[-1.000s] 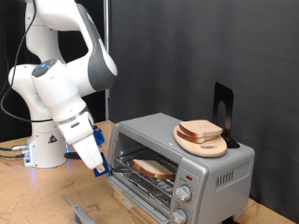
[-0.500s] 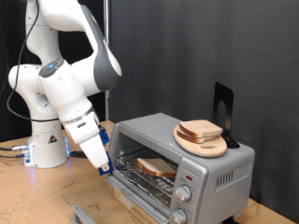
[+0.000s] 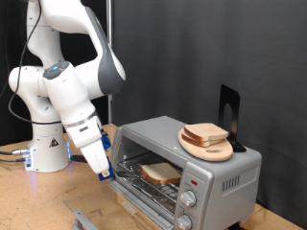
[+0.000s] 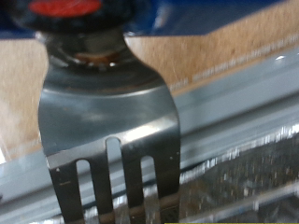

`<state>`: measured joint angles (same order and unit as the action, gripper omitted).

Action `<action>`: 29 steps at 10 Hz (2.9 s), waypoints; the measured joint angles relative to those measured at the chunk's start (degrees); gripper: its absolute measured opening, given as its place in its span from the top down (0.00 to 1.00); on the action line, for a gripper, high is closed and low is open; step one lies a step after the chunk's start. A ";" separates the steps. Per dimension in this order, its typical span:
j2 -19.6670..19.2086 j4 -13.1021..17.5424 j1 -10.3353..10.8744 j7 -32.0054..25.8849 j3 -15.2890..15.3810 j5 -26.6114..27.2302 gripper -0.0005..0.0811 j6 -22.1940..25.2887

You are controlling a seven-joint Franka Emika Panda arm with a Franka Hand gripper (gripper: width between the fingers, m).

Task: Make a piece of toast with the oven

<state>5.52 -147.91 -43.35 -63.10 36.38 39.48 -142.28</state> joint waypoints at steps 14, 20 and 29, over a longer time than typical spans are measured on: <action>3.36 7.77 -6.08 -2.56 -10.88 -2.40 0.55 29.29; 6.52 14.11 -7.29 -2.62 -15.55 -0.75 0.55 43.65; 19.70 5.03 -2.40 -2.53 -11.80 16.62 0.55 47.04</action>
<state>25.22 -142.88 -45.75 -65.63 24.58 56.10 -95.24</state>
